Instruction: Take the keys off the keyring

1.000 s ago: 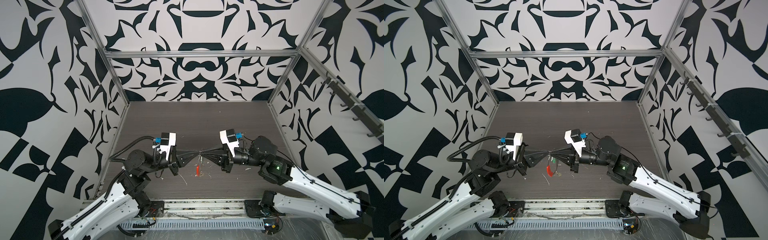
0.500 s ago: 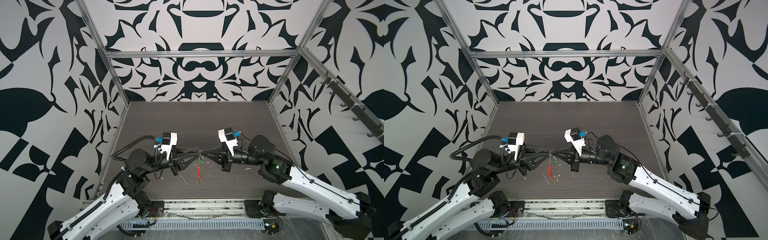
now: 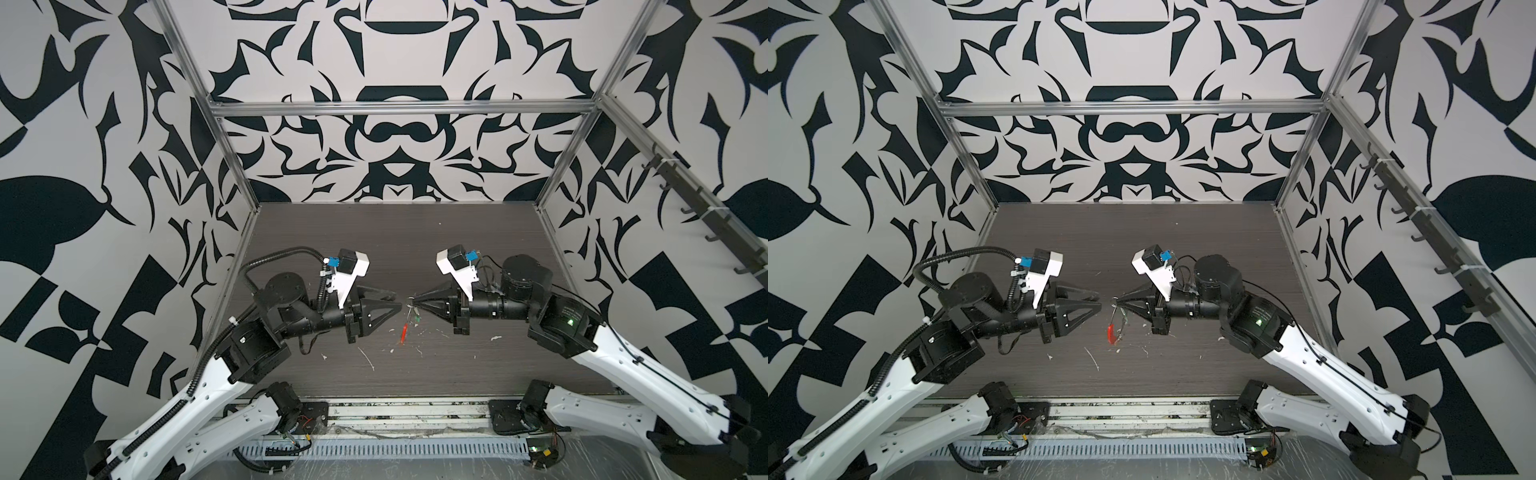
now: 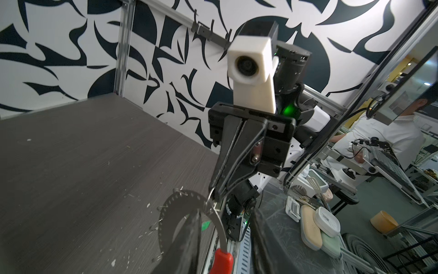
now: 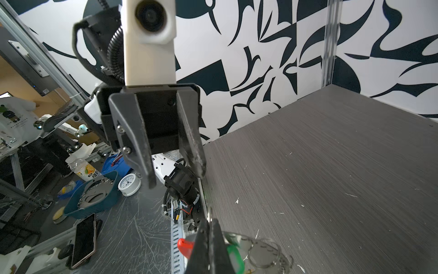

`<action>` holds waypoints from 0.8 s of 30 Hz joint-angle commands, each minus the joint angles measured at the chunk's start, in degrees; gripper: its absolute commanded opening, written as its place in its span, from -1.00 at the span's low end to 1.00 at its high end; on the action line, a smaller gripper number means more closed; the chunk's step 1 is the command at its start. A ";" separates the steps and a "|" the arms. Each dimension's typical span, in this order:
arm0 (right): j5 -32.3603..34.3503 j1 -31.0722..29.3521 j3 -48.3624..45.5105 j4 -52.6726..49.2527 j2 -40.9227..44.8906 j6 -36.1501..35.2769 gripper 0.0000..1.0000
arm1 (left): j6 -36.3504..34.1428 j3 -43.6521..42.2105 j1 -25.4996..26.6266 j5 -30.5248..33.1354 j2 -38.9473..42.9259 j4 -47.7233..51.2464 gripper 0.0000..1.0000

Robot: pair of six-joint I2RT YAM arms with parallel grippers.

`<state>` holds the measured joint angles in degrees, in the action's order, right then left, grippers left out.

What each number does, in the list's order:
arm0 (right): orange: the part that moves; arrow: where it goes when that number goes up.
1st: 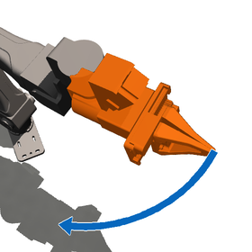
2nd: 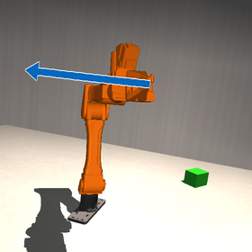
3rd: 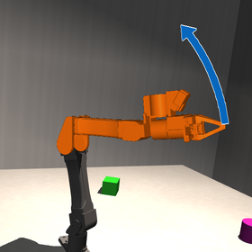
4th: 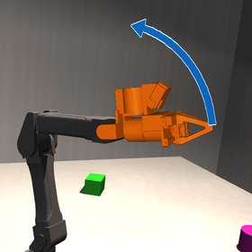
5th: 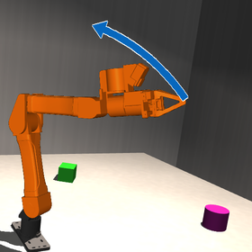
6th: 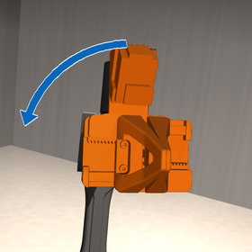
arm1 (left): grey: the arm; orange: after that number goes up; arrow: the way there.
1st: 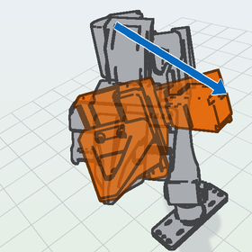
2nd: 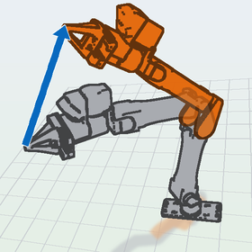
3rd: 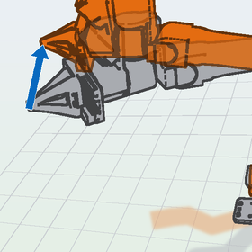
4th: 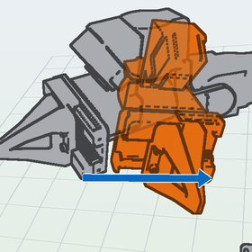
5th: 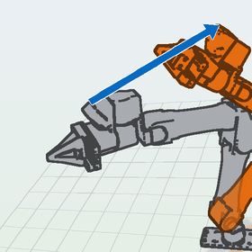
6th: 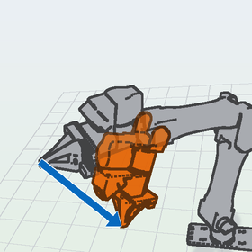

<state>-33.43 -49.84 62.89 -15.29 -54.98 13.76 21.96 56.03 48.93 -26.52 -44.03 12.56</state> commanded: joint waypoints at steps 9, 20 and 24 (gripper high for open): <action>-3.23 0.37 6.00 -5.71 -2.23 -1.98 -1.00 | -5.46 6.57 0.12 -1.92 -5.31 13.06 -0.56; -3.66 0.53 6.93 -5.80 -3.49 -1.98 -1.00 | -6.97 8.65 0.12 -2.98 -7.91 14.75 -0.54; -3.59 0.54 7.23 -5.89 -3.82 -1.92 -1.00 | -7.27 8.96 0.12 -4.29 -8.41 14.51 -0.69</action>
<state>-35.94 -49.56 67.05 -23.07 -59.22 12.47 15.84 63.24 48.93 -28.80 -52.16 25.78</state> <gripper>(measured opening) 0.055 0.165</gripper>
